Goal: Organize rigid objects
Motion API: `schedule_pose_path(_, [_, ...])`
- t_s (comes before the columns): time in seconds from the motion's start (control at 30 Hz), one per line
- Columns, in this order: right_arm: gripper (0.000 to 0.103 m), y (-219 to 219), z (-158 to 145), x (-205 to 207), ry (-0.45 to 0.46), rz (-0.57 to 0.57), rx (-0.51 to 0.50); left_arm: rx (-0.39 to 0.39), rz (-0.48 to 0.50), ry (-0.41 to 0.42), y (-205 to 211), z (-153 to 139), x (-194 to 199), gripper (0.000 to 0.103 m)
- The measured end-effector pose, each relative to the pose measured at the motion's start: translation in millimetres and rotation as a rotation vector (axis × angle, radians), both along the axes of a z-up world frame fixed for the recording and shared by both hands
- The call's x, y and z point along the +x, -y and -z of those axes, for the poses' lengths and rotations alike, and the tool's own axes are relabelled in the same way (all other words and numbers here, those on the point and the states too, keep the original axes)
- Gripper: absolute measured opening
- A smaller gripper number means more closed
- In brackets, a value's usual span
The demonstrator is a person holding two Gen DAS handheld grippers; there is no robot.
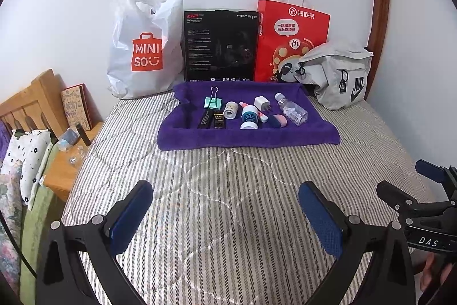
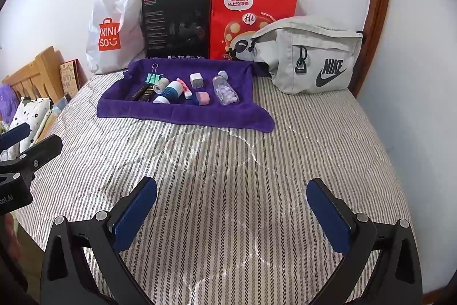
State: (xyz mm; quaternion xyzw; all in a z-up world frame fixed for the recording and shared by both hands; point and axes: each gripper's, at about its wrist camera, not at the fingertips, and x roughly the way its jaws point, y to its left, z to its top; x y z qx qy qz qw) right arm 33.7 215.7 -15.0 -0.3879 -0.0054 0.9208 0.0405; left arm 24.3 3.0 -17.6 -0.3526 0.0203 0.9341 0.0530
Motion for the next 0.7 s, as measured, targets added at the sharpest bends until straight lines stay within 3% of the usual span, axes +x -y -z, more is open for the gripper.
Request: schedule_pose_path(0.7, [0.103,-0.9,0.9,2.3,0.009,0.003,0.001,-0.021,-0.015,-0.013,-1.1,-0.6,3.0,0.103])
